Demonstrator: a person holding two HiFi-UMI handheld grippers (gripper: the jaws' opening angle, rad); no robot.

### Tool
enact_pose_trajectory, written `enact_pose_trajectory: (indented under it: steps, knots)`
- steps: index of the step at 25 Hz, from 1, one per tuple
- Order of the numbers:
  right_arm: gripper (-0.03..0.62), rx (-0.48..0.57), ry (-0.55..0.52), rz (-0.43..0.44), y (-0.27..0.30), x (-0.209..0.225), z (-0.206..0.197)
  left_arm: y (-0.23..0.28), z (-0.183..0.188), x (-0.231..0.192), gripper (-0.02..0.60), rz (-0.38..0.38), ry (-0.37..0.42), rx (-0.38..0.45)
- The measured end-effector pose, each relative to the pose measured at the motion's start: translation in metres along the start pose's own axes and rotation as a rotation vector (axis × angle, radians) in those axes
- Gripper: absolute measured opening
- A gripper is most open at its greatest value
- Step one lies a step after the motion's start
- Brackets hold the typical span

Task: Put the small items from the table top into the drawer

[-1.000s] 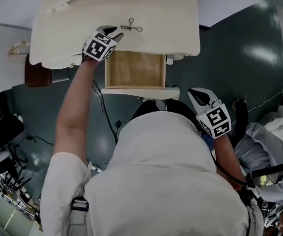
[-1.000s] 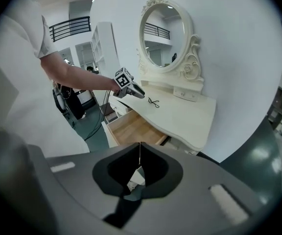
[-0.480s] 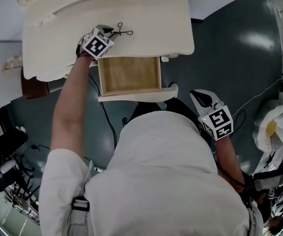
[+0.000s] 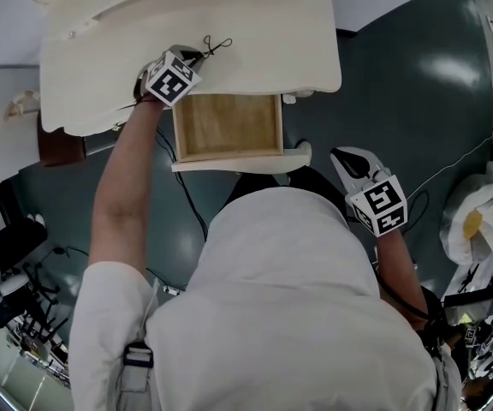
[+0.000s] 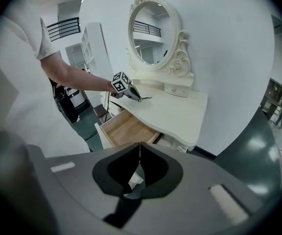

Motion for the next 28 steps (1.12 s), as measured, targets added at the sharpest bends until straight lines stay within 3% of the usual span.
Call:
enact_pose_trajectory:
  steps: [17, 28]
  knots:
    - [0.006, 0.037, -0.077, 0.062, 0.017, -0.016, 0.016, -0.051, -0.047, 0.088, 0.023, -0.038, 0.054, 0.001]
    - [0.006, 0.03, -0.085, 0.063, 0.017, -0.021, 0.016, -0.024, -0.092, 0.149, 0.022, -0.133, 0.141, -0.12]
Point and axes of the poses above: the fingertips, and each gripper's own axes: y forward along the fingers, x to its right, z out of its top, the point moved 6 cm from there along -y, backward along the fingers, and after that the axes turned 10 degrees about -y, right-handed, at the moved point
